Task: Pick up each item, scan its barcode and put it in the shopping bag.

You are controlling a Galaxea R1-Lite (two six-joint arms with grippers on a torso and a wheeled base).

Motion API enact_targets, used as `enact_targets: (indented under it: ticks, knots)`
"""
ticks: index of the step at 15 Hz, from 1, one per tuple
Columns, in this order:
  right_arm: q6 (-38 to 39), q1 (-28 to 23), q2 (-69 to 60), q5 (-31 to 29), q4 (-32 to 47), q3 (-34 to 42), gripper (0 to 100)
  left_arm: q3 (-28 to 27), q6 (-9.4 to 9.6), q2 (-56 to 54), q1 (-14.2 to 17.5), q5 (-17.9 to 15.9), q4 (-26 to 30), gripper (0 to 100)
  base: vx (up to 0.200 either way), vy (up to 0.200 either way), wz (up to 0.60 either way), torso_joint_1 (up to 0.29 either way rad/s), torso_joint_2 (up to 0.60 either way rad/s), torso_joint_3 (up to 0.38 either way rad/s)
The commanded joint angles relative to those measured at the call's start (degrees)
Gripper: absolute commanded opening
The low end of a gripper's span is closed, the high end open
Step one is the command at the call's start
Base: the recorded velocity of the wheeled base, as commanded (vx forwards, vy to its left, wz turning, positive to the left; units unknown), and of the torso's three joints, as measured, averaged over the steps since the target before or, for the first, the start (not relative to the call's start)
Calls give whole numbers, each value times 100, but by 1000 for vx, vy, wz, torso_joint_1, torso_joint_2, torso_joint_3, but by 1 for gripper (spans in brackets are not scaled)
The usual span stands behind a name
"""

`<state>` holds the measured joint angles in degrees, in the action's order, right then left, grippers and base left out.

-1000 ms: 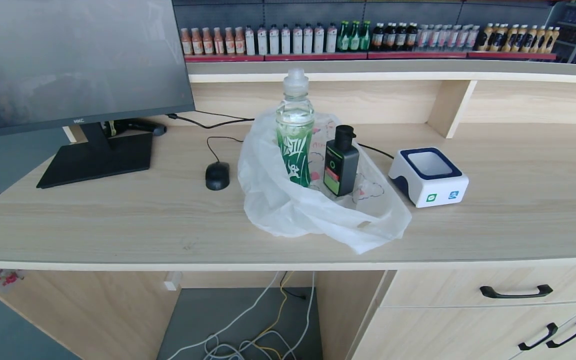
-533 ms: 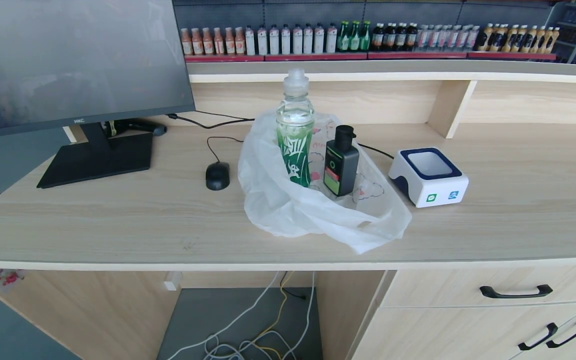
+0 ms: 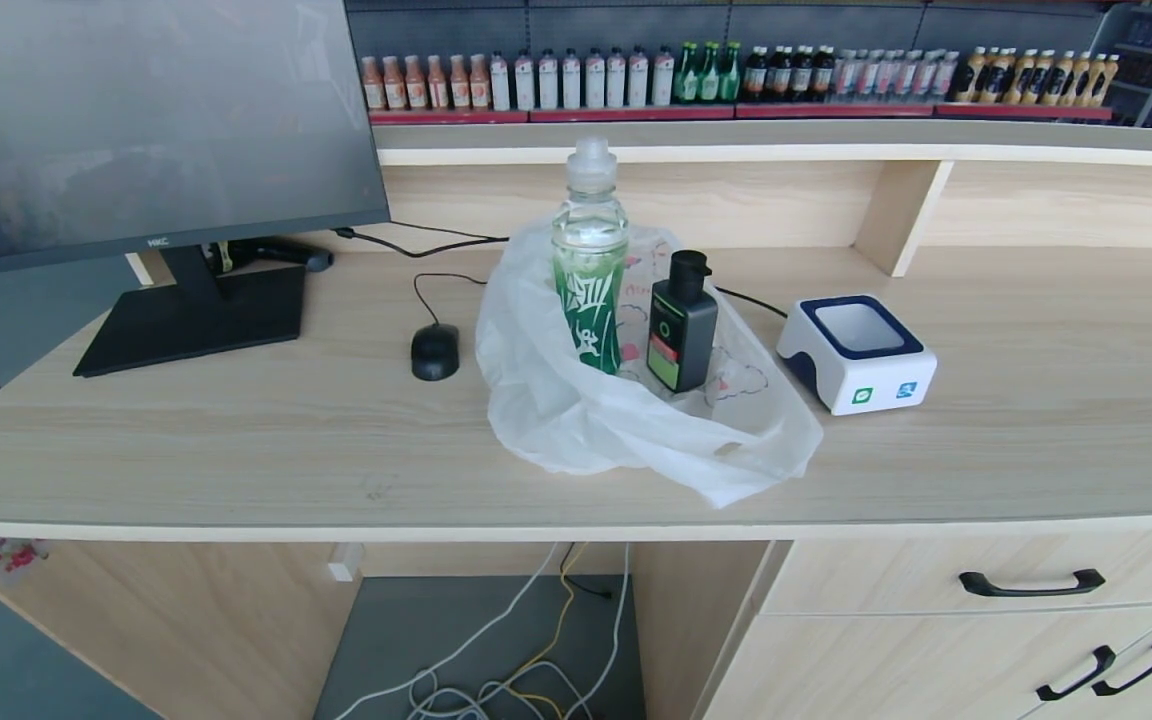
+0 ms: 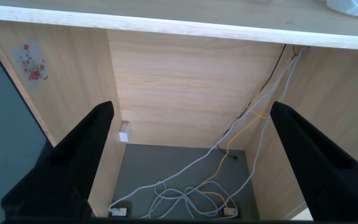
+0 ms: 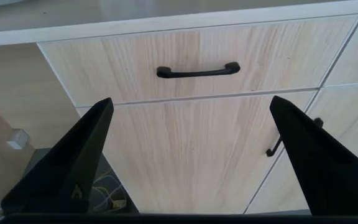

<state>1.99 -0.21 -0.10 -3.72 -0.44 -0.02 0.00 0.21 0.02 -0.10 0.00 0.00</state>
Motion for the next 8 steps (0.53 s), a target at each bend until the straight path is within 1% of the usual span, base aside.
enact_targets:
  ticks: [1,2,8]
  knots:
    - [-5,-6,19,3,0,2,100,0,6,-2,1,0,0,100,0,0,0,0,0,0]
    - [-5,3,19,-6,0,2,100,0,6,-2,1,0,0,100,0,0,0,0,0,0]
    - [-5,3,19,-6,0,2,100,0,-38,-2,1,0,0,100,0,-200,0,6,7,2]
